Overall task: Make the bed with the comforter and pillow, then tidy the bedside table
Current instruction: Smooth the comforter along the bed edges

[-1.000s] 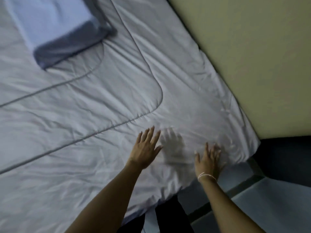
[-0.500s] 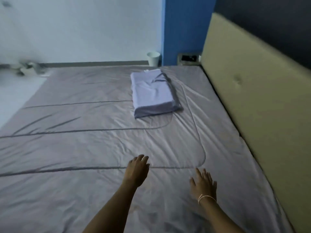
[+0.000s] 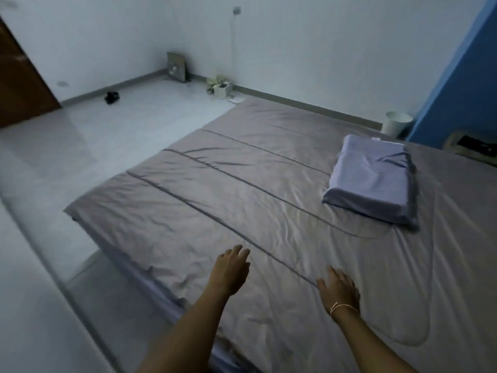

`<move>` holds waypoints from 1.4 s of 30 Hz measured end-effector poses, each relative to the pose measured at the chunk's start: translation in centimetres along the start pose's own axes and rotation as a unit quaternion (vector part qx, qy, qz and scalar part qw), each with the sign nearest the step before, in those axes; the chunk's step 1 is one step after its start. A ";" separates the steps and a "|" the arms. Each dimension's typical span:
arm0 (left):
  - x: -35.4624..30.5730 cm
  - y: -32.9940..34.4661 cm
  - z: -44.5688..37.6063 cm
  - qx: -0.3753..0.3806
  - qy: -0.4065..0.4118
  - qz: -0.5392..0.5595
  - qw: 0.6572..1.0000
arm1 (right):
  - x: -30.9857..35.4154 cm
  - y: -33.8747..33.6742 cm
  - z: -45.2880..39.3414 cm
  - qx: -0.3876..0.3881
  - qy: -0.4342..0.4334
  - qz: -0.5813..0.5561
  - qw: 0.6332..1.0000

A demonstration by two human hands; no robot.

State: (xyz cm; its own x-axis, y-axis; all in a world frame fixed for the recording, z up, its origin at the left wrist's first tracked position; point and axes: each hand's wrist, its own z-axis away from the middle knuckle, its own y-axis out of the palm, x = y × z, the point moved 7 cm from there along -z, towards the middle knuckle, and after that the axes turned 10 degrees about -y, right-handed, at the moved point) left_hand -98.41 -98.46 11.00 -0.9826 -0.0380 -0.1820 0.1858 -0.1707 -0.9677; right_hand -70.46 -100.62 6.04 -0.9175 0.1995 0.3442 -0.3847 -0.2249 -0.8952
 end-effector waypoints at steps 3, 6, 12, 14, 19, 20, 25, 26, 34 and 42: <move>5.1 -1.3 -0.5 -0.014 -0.048 0.010 0.999 | 5.2 1.3 -1.8 0.008 -0.059 0.010 0.998; 10.5 -2.2 -1.3 -0.022 -0.085 0.013 0.996 | 10.1 2.7 -3.0 0.015 -0.090 0.012 0.996; 20.9 -3.0 -5.1 -0.017 -0.111 0.019 0.993 | 19.1 6.2 -7.0 0.019 -0.096 0.025 0.995; 24.5 -3.2 -6.7 -0.016 -0.113 0.020 0.993 | 22.5 8.2 -8.2 0.029 -0.098 0.022 0.995; 32.7 -3.6 -10.1 -0.004 -0.125 0.024 0.992 | 31.4 12.0 -11.1 0.029 -0.112 0.011 0.993; 33.6 -3.7 -10.6 0.000 -0.123 0.023 0.992 | 32.6 12.6 -11.4 0.029 -0.113 0.012 0.993; 42.2 -5.1 -13.1 -0.004 -0.142 0.029 0.989 | 42.4 16.6 -14.3 0.052 -0.135 0.019 0.989; 44.3 -5.5 -13.4 -0.009 -0.152 0.033 0.988 | 44.7 17.4 -14.9 0.061 -0.147 0.023 0.987; 59.6 -8.3 -14.3 -0.050 -0.239 0.075 0.967 | 60.9 23.4 -19.3 0.102 -0.233 0.038 0.966; 71.5 -7.8 -18.9 -0.018 -0.258 0.083 0.962 | 71.1 29.7 -23.5 0.147 -0.232 0.055 0.960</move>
State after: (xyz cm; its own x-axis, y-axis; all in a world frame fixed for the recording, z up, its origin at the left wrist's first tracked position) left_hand -170.19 -81.19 2.25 -0.8042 -0.5473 -0.2320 0.3297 -0.0859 -0.9402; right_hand -144.74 -70.68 -2.72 -0.8739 -0.2725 0.4025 -0.2323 -0.4932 -0.8383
